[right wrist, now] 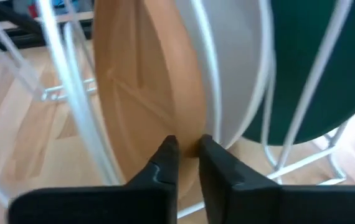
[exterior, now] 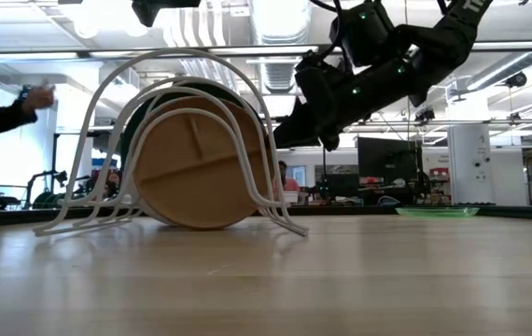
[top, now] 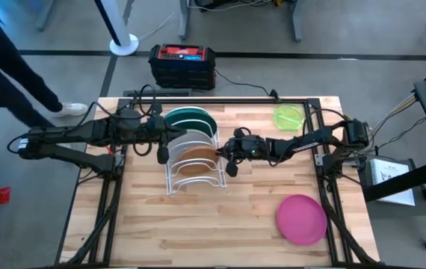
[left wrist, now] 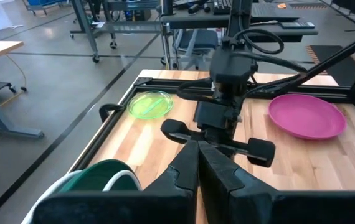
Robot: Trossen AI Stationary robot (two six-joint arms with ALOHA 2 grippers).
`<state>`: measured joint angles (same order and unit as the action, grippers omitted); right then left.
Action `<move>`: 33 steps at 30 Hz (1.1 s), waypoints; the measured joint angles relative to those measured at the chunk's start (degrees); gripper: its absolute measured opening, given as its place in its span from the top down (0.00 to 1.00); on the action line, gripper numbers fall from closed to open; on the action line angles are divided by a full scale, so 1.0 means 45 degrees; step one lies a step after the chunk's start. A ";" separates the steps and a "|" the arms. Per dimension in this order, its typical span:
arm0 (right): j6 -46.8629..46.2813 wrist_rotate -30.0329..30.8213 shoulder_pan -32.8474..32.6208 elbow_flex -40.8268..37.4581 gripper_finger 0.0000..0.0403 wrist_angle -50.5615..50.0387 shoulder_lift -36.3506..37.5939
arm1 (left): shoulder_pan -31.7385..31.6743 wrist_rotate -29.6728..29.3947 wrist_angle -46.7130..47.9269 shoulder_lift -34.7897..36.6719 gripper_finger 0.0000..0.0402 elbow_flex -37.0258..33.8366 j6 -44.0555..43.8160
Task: Sort dishes
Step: Put the brown plate in the dish rack
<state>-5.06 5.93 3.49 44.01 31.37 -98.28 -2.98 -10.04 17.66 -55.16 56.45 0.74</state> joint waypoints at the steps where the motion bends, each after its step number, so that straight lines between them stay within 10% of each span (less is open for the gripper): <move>1: 0.0093 -0.0199 0.0000 0.0000 0.98 0.0159 0.0018 | 0.0000 0.0000 -0.0002 0.0000 1.00 0.0000 -0.0002; 19: 0.0438 -0.0009 -0.0059 0.0151 1.00 0.0293 0.0413 | 0.0000 -0.0019 0.0126 -0.0005 1.00 0.0000 0.0002; 33: -0.1735 0.0389 -0.0712 0.0157 1.00 -1.0261 0.5297 | 0.0000 -0.0010 0.0394 -0.0010 1.00 -0.0005 -0.0012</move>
<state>-12.86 7.68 0.28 44.72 -14.81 -74.44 -2.98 -10.09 19.43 -55.20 56.42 0.69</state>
